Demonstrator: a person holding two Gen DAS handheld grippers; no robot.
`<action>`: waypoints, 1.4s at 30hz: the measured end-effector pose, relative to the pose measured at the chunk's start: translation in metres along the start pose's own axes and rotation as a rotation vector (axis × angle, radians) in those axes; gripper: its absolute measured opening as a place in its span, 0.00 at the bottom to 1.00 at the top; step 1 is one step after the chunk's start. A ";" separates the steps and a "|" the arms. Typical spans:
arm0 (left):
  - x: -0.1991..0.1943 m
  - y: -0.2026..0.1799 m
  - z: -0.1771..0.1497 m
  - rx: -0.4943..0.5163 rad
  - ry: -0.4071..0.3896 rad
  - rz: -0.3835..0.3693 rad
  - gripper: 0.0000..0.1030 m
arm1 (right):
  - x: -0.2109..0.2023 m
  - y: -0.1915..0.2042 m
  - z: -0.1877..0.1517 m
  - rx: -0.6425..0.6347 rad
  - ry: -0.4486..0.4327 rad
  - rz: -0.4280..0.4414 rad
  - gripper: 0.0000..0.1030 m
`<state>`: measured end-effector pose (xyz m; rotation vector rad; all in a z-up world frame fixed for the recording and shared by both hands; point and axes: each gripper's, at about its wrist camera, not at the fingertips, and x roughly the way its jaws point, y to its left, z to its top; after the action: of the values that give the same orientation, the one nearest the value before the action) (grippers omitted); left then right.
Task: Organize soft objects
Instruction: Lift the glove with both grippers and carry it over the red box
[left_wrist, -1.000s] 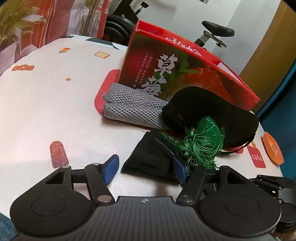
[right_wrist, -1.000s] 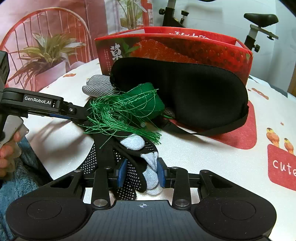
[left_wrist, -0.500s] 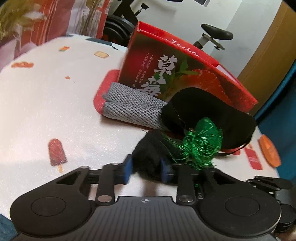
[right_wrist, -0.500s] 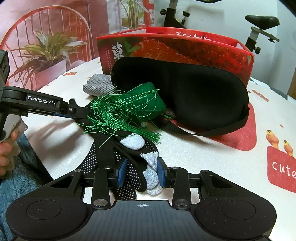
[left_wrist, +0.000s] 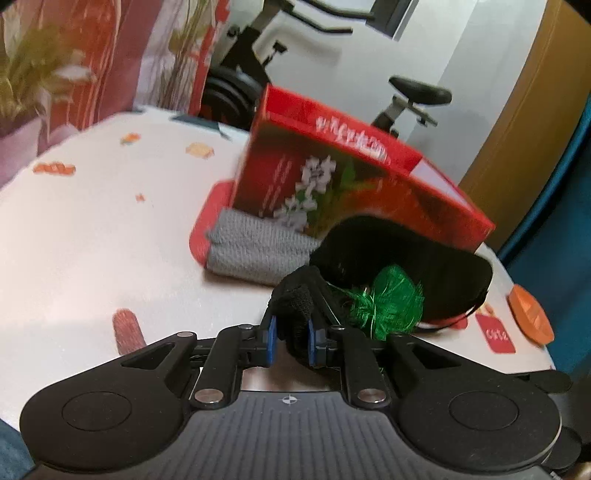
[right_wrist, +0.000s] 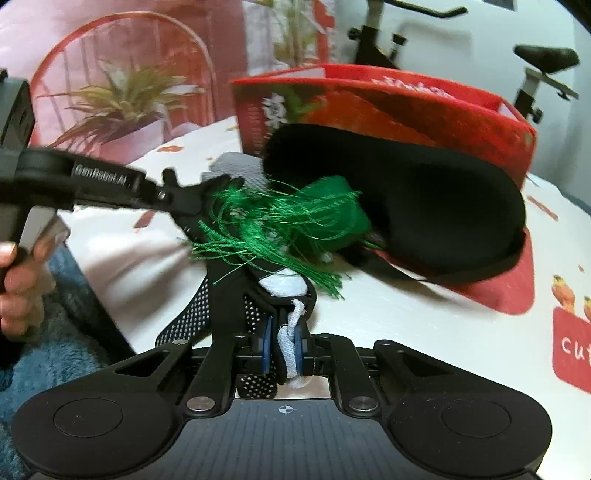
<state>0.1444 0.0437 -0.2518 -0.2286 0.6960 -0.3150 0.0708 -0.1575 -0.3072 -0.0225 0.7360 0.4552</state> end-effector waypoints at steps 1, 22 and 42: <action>-0.003 -0.001 0.002 0.004 -0.014 0.000 0.16 | -0.001 0.002 0.001 -0.006 -0.007 0.003 0.11; -0.065 -0.039 0.054 0.122 -0.313 -0.038 0.17 | -0.064 -0.007 0.081 -0.088 -0.303 -0.071 0.10; -0.013 -0.043 0.150 0.099 -0.281 -0.098 0.17 | -0.037 -0.064 0.179 -0.101 -0.361 -0.151 0.10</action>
<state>0.2250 0.0237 -0.1188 -0.2082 0.3916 -0.4011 0.1877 -0.1976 -0.1585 -0.0882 0.3530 0.3392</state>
